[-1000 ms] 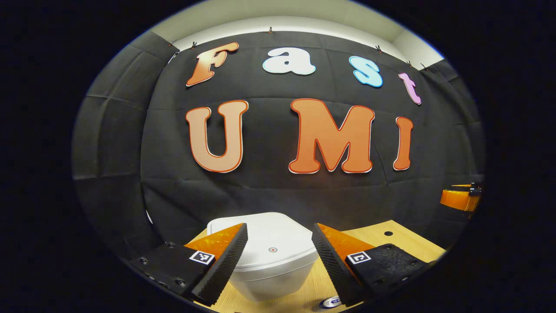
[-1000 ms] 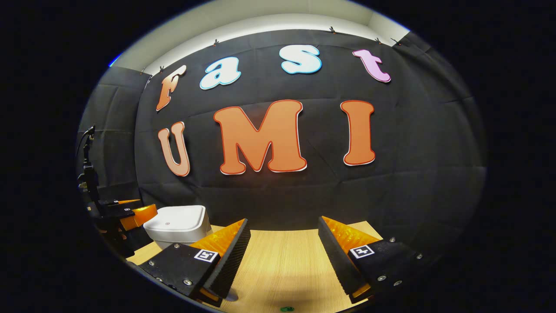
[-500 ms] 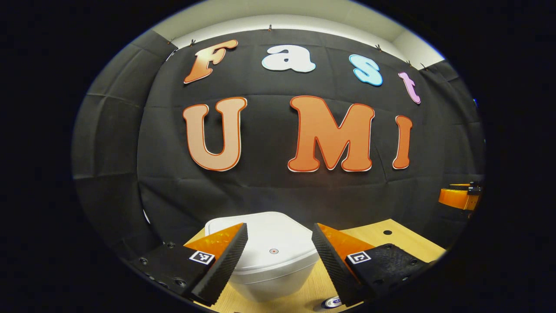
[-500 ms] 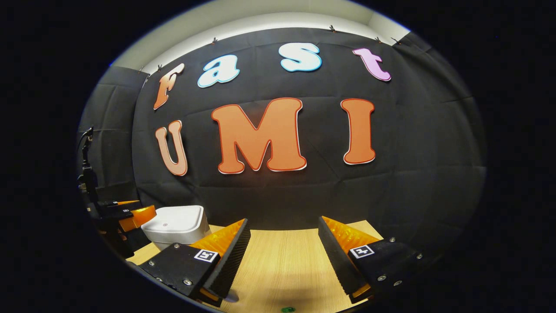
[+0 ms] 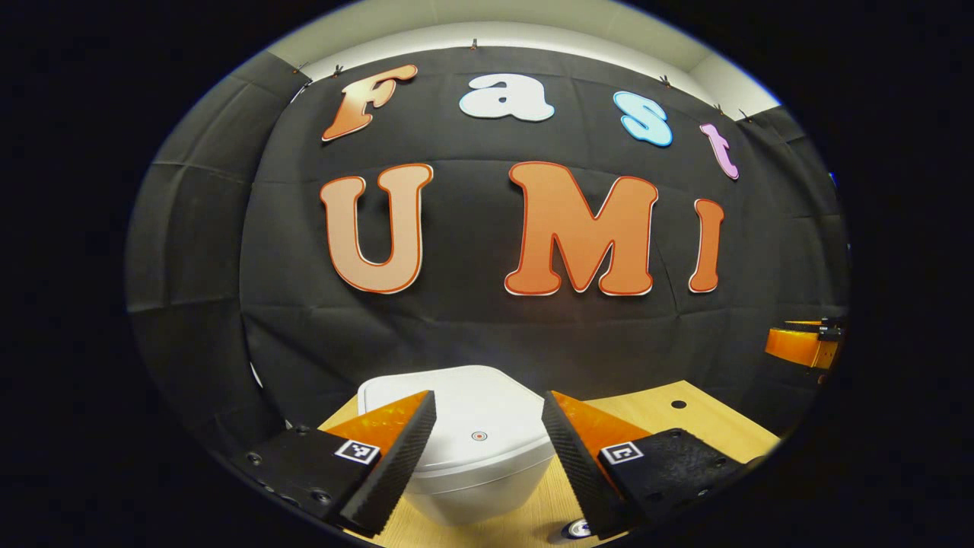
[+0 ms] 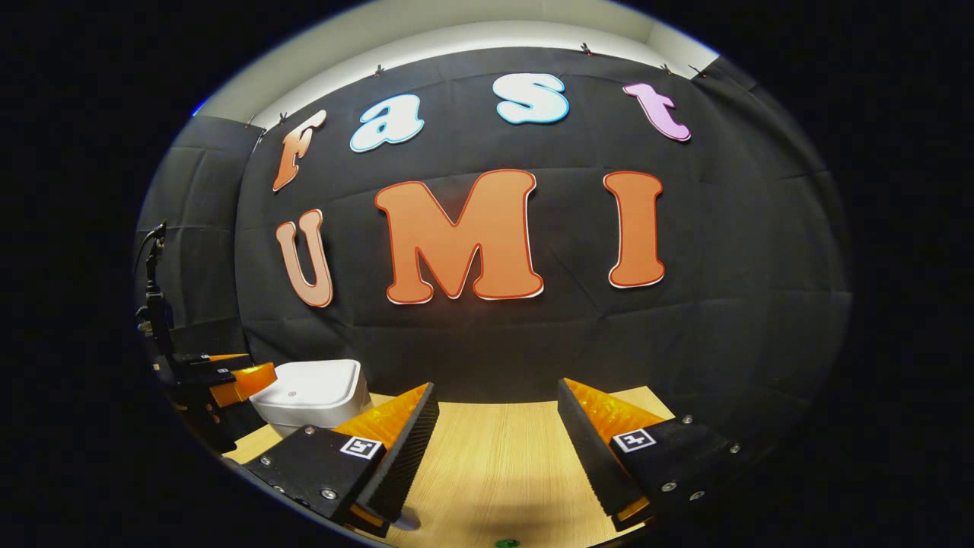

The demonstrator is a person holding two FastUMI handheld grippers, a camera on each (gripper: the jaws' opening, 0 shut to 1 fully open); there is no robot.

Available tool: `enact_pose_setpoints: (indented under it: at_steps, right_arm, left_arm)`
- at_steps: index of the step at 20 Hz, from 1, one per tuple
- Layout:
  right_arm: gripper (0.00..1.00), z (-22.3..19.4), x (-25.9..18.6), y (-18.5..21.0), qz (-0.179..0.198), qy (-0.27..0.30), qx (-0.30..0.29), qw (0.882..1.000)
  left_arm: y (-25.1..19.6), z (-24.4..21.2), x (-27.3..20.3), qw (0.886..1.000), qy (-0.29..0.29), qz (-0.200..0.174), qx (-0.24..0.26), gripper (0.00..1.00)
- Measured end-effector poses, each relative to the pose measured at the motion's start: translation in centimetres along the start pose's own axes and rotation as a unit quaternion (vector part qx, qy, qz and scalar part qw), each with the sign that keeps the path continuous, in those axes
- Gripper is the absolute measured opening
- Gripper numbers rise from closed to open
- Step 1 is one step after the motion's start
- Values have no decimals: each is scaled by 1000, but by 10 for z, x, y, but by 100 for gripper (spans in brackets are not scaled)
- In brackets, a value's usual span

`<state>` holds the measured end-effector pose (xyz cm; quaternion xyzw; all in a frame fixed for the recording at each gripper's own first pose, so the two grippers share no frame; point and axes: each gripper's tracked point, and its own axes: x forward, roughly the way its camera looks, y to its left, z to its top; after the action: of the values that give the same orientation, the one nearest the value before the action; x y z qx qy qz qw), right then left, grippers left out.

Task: Press the lid of the desktop garbage bin to open it, pick up the crumpled paper on the desktop and throw it into the bin, then pick up the pop can on the desktop and drop it into the bin, and finally close the garbage bin lid.

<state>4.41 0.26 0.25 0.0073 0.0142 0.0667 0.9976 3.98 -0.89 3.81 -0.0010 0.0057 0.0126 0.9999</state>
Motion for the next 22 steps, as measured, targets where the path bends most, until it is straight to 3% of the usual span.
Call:
enact_pose_setpoints:
  at_steps: [2, 6, 9, 13, 16, 22]
  right_arm:
    - [94, -1, 1, -1, 1, 4, 2, 1000]
    - [94, 0, 2, -3, 0, 5, 6, 1000]
    - [94, -1, 1, -3, 1, 7, 6, 1000]
    - [94, -3, 2, -1, 6, 13, 3, 1000]
    - [94, -2, 2, -1, 8, 13, 1, 1000]
    - [94, -5, 3, 0, 12, 19, 4, 1000]
  left_arm:
    - [7, 1, 0, 1000, 0, 11, 0, 80]
    - [12, 3, -1, 1000, 0, 20, 10, 47]
    - [16, -2, 0, 999, 11, 26, 15, 5]
    - [6, -10, -3, 999, 35, -2, -12, 0]
    - [14, 1, 0, 999, 45, 6, 19, 0]
    - [14, 26, 15, 996, 80, -25, 14, 0]
